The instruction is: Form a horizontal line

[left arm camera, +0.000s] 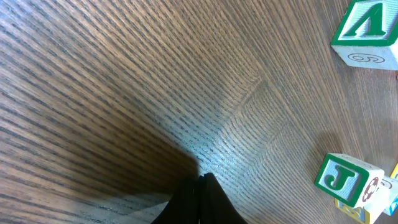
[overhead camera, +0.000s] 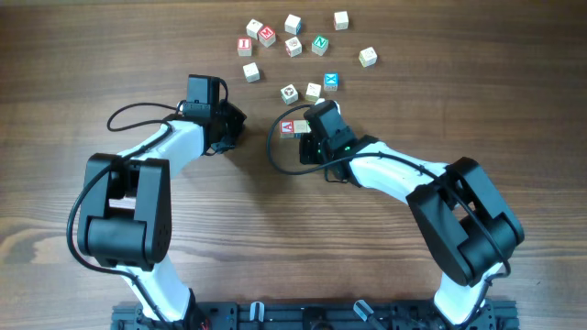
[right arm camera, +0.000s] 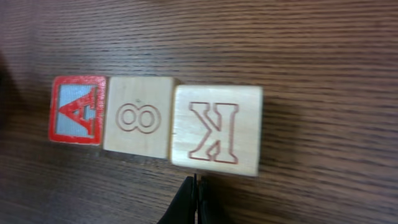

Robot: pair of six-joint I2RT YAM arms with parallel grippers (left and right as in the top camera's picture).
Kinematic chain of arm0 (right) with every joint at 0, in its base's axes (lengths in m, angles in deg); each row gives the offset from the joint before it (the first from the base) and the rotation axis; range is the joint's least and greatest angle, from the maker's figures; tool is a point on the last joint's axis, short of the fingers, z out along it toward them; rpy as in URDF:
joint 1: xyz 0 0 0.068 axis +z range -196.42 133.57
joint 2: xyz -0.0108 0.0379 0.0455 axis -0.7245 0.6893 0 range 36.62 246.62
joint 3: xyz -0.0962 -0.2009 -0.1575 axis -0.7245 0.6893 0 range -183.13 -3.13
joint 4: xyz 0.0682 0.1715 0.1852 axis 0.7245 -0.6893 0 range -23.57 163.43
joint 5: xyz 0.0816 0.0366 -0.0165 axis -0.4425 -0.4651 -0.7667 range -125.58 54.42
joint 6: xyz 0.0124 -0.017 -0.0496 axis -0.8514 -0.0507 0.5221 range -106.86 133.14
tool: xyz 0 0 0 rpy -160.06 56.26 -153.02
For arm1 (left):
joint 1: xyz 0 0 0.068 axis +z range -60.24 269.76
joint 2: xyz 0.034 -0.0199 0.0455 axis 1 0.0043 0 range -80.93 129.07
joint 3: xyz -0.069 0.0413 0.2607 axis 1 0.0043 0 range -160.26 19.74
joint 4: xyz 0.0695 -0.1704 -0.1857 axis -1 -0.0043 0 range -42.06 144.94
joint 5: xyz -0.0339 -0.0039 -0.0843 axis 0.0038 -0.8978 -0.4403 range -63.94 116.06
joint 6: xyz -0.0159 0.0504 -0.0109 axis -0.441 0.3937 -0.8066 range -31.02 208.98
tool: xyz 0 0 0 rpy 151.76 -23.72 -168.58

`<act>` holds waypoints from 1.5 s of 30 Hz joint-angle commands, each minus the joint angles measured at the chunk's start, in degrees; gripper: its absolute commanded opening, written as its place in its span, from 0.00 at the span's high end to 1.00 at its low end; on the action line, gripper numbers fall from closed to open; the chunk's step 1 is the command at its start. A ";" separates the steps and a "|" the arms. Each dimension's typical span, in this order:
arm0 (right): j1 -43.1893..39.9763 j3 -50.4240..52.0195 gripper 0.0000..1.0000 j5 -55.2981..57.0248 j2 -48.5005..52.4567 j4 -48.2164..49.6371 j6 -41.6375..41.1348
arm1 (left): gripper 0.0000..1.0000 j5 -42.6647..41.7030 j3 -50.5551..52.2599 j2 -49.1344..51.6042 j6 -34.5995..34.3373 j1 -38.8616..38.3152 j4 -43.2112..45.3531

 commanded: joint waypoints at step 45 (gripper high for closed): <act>0.07 0.17 0.96 4.92 -0.37 1.60 -2.84 | 0.92 9.11 5.35 6.99 0.37 0.31 -4.44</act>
